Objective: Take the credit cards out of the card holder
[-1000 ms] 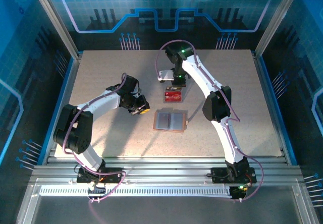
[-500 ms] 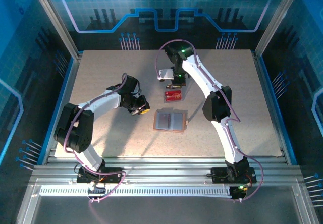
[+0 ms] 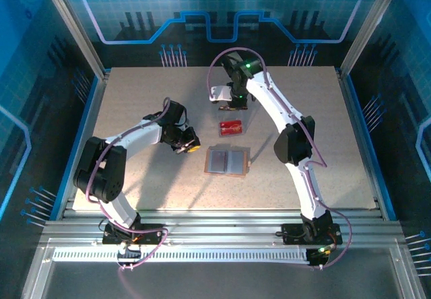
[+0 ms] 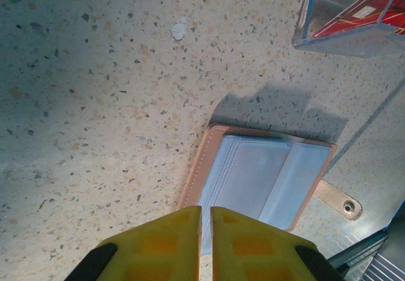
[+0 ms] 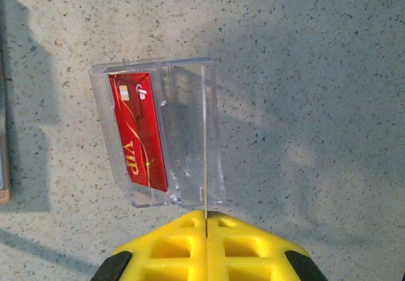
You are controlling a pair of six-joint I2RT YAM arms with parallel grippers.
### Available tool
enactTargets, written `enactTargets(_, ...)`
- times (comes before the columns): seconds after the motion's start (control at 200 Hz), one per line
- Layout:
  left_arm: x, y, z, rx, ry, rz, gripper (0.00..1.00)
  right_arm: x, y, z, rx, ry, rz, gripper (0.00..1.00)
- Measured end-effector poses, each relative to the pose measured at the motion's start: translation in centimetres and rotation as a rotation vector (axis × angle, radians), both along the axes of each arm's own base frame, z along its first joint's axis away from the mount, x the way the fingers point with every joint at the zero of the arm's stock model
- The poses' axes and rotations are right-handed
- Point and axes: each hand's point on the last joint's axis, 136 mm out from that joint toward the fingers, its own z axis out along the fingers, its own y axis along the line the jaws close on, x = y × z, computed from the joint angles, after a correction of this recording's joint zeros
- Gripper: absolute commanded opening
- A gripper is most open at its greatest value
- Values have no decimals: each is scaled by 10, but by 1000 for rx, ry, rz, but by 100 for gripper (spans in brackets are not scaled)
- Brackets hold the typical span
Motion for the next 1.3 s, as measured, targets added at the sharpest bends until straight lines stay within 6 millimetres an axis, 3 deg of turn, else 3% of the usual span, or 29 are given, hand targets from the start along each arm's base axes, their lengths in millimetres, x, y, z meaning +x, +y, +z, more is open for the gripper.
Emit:
enactTargets(0.18, 0, 0, -1, 1, 2, 0, 12, 1, 1, -4, -1, 4, 5, 0)
enactTargets(0.57, -1, 0, -8, 7, 22, 0, 12, 0, -2, -40, -18, 94, 1, 0)
enactTargets(1.236, -1, 0, -10, 7, 26, 0, 12, -23, -11, -48, -42, 201, -43, 0)
enactTargets(1.301, -1, 0, -11, 7, 27, 0, 12, -24, -12, -49, -45, 207, -49, 8)
